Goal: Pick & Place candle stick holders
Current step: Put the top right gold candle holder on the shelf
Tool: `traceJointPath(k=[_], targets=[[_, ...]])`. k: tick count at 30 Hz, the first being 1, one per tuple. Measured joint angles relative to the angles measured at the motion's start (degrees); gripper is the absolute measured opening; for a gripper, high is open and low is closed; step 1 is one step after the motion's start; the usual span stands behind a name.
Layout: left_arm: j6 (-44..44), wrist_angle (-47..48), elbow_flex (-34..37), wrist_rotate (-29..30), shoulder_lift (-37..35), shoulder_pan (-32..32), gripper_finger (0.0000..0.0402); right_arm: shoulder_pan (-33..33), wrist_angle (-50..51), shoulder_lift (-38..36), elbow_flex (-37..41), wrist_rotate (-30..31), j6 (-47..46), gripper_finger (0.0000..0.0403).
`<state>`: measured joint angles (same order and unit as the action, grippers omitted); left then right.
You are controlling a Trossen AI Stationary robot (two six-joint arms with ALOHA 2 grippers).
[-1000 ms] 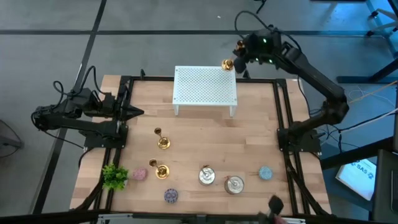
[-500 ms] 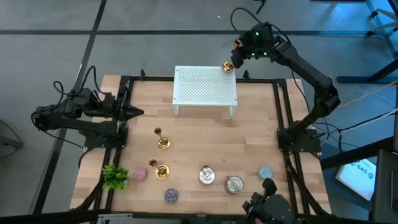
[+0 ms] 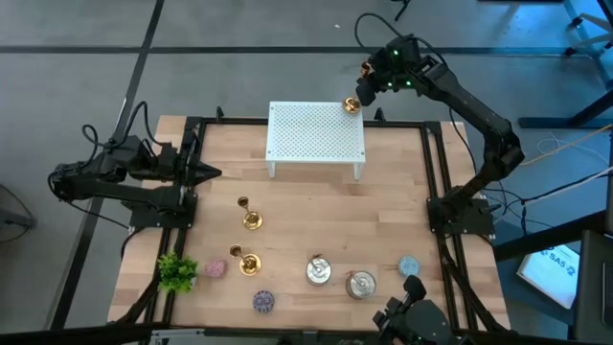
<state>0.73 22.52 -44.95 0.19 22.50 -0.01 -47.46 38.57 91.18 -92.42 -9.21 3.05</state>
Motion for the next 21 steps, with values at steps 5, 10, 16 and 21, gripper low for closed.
traceJointPath(k=[5, 10, 16, 21], targets=[[0.0, 0.0, 0.0, 0.0, 0.0, 0.0, 0.0010, 0.0, -0.2, 0.0, 0.0, 0.0, 0.0, 0.0016], [0.0, 0.0, 0.0, 0.0, 0.0, 0.0, 0.0013, 0.0, -0.1, 0.0, 0.0, 0.0, 0.0, 0.0016], [0.0, 0.0, 0.0, 0.0, 0.0, 0.0, 0.0008, 0.0, 0.8, 0.0, 0.0, 0.0, -0.1, 0.0016], [0.0, 0.0, 0.0, 0.0, 0.0, 0.0, 0.0010, 0.0, 2.2, 0.0, 0.0, -0.5, -0.2, 0.0016]])
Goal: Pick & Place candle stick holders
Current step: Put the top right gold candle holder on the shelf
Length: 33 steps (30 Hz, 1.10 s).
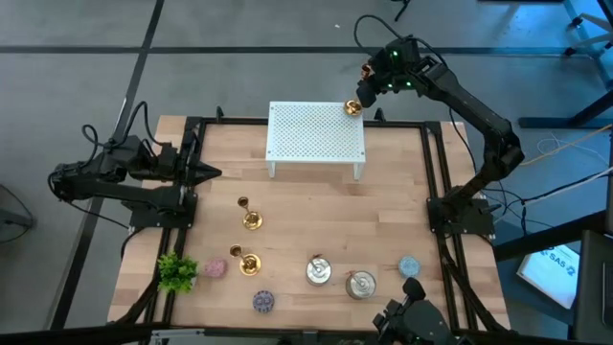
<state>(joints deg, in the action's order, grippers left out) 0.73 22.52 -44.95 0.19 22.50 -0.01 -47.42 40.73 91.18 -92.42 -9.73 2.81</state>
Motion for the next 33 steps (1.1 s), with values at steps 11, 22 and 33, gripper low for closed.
traceJointPath(k=[11, 22, 33], targets=[[0.0, 0.0, 0.0, 0.0, 0.0, 0.0, 0.0010, 1.5, -0.8, 0.3, 0.0, -2.4, 0.7, 0.0016], [0.0, 0.0, 0.0, 0.0, 0.0, 0.0, 0.0009, 2.2, -2.6, 2.9, -0.1, -1.0, 2.6, 0.0016], [0.0, 0.0, 0.0, 0.0, 0.0, 0.0, 0.0010, 2.3, -1.7, 2.6, 0.0, -0.9, 5.1, 0.0057]])
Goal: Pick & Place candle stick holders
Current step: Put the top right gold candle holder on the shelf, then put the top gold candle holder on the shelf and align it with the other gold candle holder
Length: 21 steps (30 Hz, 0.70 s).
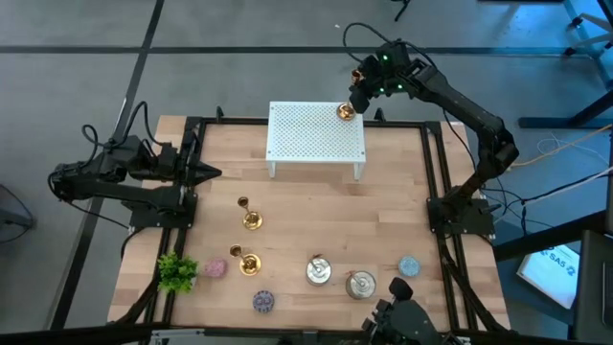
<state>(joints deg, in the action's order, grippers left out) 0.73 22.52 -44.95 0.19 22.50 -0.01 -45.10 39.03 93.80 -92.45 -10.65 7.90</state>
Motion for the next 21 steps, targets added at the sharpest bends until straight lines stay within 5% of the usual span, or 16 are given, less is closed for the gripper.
traceJointPath(k=[21], targets=[[0.0, 0.0, 0.0, 0.0, 0.0, 0.0, 0.0011, -0.1, 6.7, -4.4, 0.1, 3.0, -1.5, 0.0261]])
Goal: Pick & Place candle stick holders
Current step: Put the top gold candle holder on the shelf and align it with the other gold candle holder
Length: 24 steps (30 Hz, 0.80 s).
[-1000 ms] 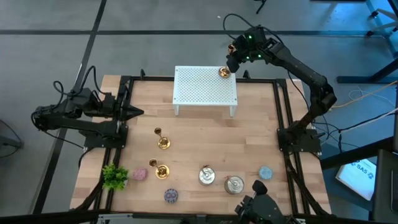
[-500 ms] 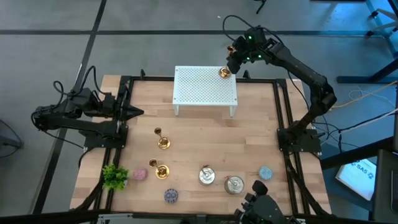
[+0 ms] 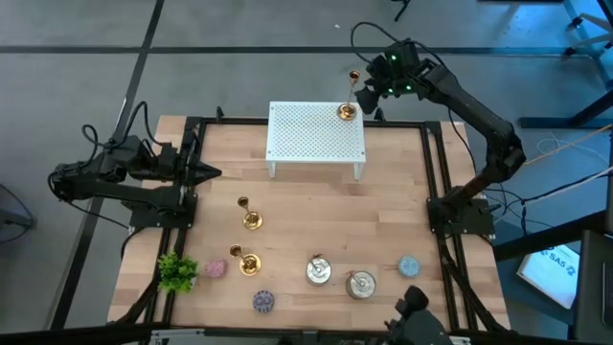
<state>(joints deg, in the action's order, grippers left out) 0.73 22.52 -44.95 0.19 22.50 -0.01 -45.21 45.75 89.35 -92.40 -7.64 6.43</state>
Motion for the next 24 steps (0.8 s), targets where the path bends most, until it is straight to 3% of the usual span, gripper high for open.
traceJointPath(k=[7, 16, 24], targets=[[0.0, 0.0, 0.0, 0.0, 0.0, 0.0, 0.0009, 1.5, 10.9, -3.7, 0.0, 0.1, -0.1, 0.0267], [0.0, 0.0, 0.0, 0.0, 0.0, 0.0, 0.0011, 9.1, 21.4, -7.2, 0.5, 0.0, -4.1, 0.0267], [0.0, 0.0, 0.0, 0.0, 0.0, 0.0, 0.0008, 19.6, 16.4, -13.0, 13.8, 0.0, -9.5, 0.0267]])
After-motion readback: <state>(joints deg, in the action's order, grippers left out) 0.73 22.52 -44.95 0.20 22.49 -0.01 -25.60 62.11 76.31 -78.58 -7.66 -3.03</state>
